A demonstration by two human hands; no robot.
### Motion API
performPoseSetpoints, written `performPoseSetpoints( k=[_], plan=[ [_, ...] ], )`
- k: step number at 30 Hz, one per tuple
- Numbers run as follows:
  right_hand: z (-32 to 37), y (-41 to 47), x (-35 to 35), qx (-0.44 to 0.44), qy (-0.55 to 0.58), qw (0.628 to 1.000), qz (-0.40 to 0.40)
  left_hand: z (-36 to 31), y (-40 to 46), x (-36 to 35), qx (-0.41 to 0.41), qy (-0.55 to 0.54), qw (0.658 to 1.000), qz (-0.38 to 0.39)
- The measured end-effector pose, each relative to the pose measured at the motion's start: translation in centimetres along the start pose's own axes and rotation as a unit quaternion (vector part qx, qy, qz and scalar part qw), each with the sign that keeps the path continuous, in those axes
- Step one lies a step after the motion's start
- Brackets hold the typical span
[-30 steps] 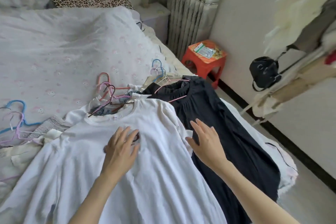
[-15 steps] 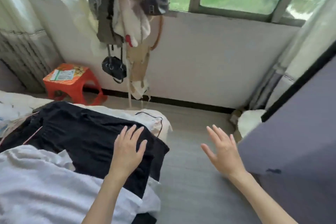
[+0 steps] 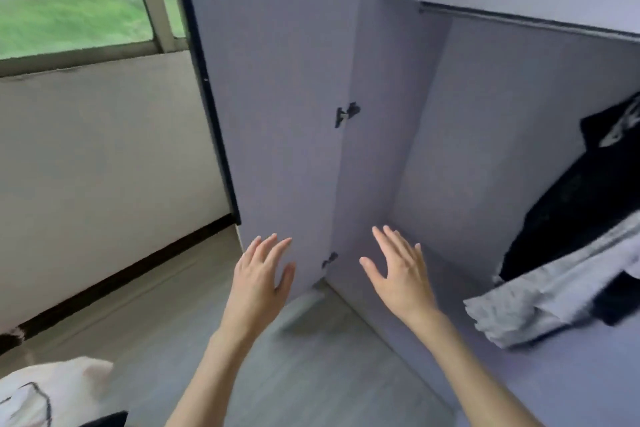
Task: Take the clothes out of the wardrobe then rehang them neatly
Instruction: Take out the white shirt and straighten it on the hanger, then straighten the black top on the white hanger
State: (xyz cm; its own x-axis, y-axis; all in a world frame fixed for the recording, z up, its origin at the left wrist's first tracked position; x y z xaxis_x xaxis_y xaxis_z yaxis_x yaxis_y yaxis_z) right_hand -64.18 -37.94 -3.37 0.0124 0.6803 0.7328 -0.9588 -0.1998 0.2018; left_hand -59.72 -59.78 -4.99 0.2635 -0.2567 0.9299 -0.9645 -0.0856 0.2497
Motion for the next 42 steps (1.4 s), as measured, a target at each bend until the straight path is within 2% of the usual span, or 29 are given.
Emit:
performPoseSetpoints(
  k=[7, 11, 16, 20, 26, 30, 32, 35, 37, 40, 42],
  plan=[
    [-8.5, -0.5, 7.7, -0.131, -0.034, 0.983, -0.127, -10.3, 7.1, -6.5, -0.171, -0.035, 0.981, 0.087],
    [-12.3, -1.5, 11.8, -0.222, -0.046, 0.955, -0.19, -17.6, 11.4, -7.0, -0.263, -0.081, 0.957, 0.093],
    [-14.4, -2.6, 16.2, -0.273, -0.047, 0.92, -0.279, -25.3, 13.9, -8.0, -0.366, -0.126, 0.916, 0.103],
    [-15.9, -3.7, 18.4, -0.304, -0.043, 0.897, -0.319, -28.8, 14.4, -10.6, -0.409, -0.138, 0.888, 0.161],
    [-20.0, -1.6, 22.5, -0.31, -0.061, 0.883, -0.347, -34.3, 17.5, -12.4, -0.409, -0.194, 0.873, 0.183],
    [-22.4, 2.0, 27.8, -0.254, -0.084, 0.877, -0.4, -40.1, 21.0, -12.3, -0.415, -0.216, 0.869, 0.159],
    [-23.5, 4.0, 30.7, -0.199, -0.139, 0.873, -0.423, -43.3, 22.7, -11.8, -0.409, -0.226, 0.872, 0.145],
    [-26.0, 7.2, 34.5, -0.175, -0.205, 0.873, -0.407, -48.0, 24.9, -11.2, -0.384, -0.243, 0.881, 0.133],
    [-28.0, 8.9, 36.1, -0.186, -0.236, 0.873, -0.383, -51.3, 26.2, -11.2, -0.354, -0.282, 0.878, 0.154],
    [-30.6, 10.0, 36.2, -0.204, -0.244, 0.873, -0.369, -55.3, 27.7, -11.8, -0.301, -0.321, 0.876, 0.197],
    [-31.5, 9.8, 35.8, -0.203, -0.238, 0.874, -0.373, -57.2, 28.3, -12.6, -0.296, -0.298, 0.882, 0.213]
  ],
)
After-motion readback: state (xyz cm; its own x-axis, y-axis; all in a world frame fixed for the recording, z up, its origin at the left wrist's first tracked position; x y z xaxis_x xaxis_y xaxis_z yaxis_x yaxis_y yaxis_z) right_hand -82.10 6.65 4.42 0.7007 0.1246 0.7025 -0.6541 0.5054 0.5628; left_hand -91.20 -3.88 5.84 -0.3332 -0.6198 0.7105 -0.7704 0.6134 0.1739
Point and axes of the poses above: each hand's wrist, its own y-axis towards the middle knuckle, its own x-axis out of the back of the hand, z = x × y, the point moved 6 cm from there along y, towards the middle knuckle, and after that the axes turned 14 degrees about y, right-handed, at the moved point
